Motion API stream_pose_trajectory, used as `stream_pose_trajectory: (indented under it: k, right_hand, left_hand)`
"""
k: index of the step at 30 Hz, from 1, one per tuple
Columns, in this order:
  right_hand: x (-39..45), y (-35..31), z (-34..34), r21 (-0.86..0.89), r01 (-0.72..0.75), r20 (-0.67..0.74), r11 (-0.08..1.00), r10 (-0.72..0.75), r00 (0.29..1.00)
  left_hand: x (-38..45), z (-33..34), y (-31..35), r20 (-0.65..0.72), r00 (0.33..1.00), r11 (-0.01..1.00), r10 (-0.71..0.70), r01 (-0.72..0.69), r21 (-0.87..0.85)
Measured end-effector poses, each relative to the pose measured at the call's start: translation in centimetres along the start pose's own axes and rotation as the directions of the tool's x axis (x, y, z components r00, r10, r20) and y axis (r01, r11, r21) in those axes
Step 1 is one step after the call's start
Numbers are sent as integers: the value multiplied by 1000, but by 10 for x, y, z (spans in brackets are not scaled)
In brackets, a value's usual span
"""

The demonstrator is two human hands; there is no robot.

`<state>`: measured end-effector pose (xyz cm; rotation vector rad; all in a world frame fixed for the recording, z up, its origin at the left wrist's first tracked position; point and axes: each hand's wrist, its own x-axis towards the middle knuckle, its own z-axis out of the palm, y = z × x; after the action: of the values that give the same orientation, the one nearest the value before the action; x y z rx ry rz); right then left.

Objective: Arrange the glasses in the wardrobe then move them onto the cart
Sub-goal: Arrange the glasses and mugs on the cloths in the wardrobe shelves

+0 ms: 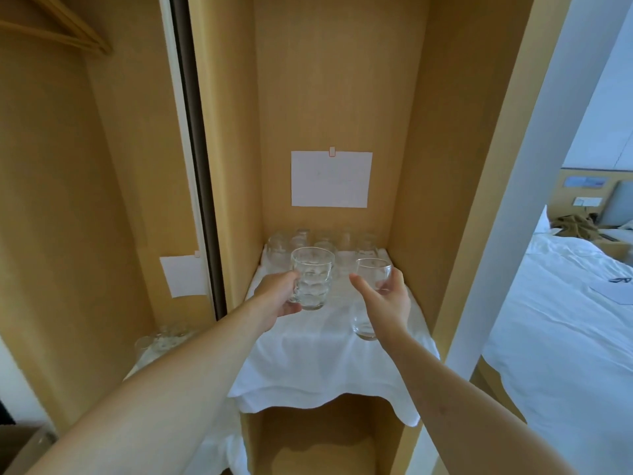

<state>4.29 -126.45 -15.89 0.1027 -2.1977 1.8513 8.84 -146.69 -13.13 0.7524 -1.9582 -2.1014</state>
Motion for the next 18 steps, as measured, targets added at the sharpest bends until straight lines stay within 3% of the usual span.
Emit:
stream_pose_trajectory:
  k: [18]
  right_hand:
    - [107, 51, 57, -91, -154, 22, 984, 156, 987]
  left_hand:
    - [150, 21, -16, 94, 984, 981, -149, 135, 140]
